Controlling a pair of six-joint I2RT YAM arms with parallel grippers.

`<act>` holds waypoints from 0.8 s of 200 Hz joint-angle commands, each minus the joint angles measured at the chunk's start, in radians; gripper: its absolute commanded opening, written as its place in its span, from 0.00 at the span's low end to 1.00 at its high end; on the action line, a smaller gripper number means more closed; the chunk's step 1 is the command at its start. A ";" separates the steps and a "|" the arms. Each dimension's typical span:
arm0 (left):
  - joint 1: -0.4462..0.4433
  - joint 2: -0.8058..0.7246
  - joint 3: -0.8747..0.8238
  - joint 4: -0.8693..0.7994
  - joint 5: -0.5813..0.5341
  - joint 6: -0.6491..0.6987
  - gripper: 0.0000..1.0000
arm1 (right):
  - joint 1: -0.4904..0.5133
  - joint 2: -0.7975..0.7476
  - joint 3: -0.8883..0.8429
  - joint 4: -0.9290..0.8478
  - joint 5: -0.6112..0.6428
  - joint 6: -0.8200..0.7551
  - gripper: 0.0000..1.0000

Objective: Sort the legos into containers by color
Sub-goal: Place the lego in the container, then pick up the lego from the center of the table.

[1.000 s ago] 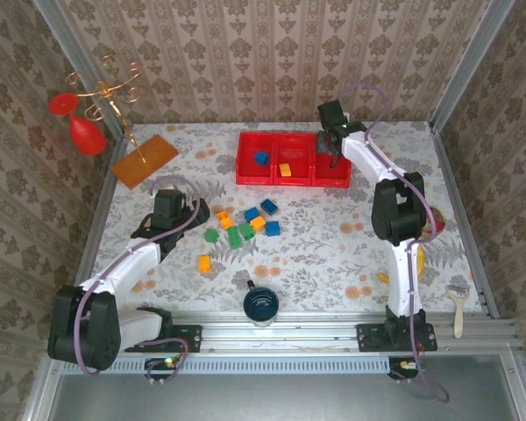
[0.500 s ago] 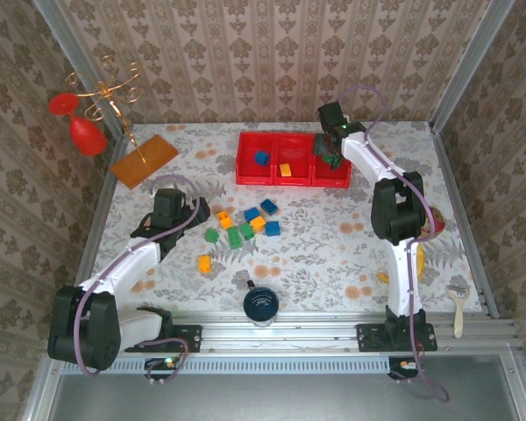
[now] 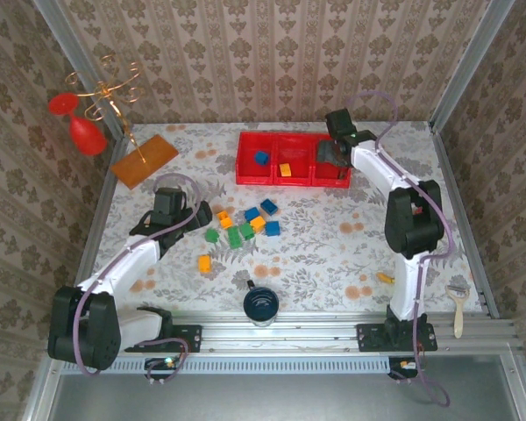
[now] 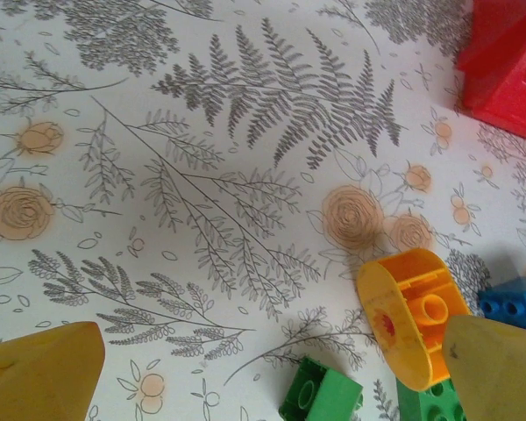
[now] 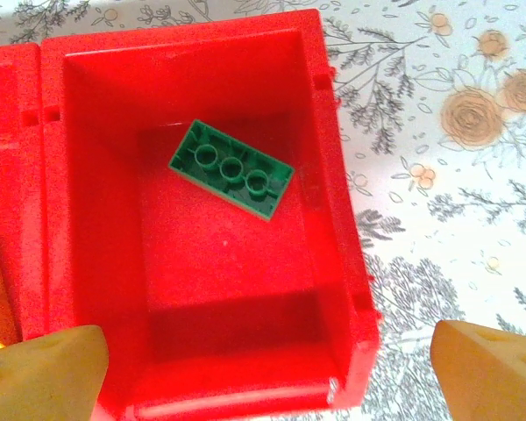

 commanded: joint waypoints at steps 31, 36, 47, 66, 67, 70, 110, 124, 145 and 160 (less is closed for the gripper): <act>-0.073 0.102 0.144 -0.076 0.096 0.157 1.00 | 0.015 -0.171 -0.191 0.072 -0.006 0.083 1.00; -0.084 0.120 0.165 -0.088 0.101 0.167 1.00 | 0.015 -0.182 -0.207 0.072 -0.005 0.093 1.00; -0.111 0.162 0.211 -0.115 0.106 0.195 1.00 | 0.015 -0.213 -0.246 0.071 -0.001 0.111 1.00; -0.164 0.236 0.293 -0.150 0.122 0.237 1.00 | 0.016 -0.267 -0.304 0.069 0.009 0.136 1.00; -0.167 0.241 0.297 -0.150 0.123 0.239 1.00 | 0.015 -0.269 -0.307 0.069 0.008 0.138 1.00; -0.172 0.253 0.309 -0.154 0.129 0.243 1.00 | 0.015 -0.277 -0.315 0.068 0.009 0.141 1.00; -0.257 0.428 0.493 -0.215 0.184 0.299 0.98 | 0.017 -0.362 -0.395 0.024 0.039 0.174 1.00; -0.280 0.488 0.559 -0.231 0.192 0.323 0.97 | 0.016 -0.392 -0.424 0.015 0.053 0.186 1.00; -0.305 0.577 0.648 -0.265 0.193 0.365 0.95 | 0.015 -0.435 -0.456 -0.001 0.081 0.205 1.00; -0.319 0.638 0.714 -0.304 0.195 0.393 0.93 | 0.015 -0.463 -0.478 -0.009 0.103 0.216 1.00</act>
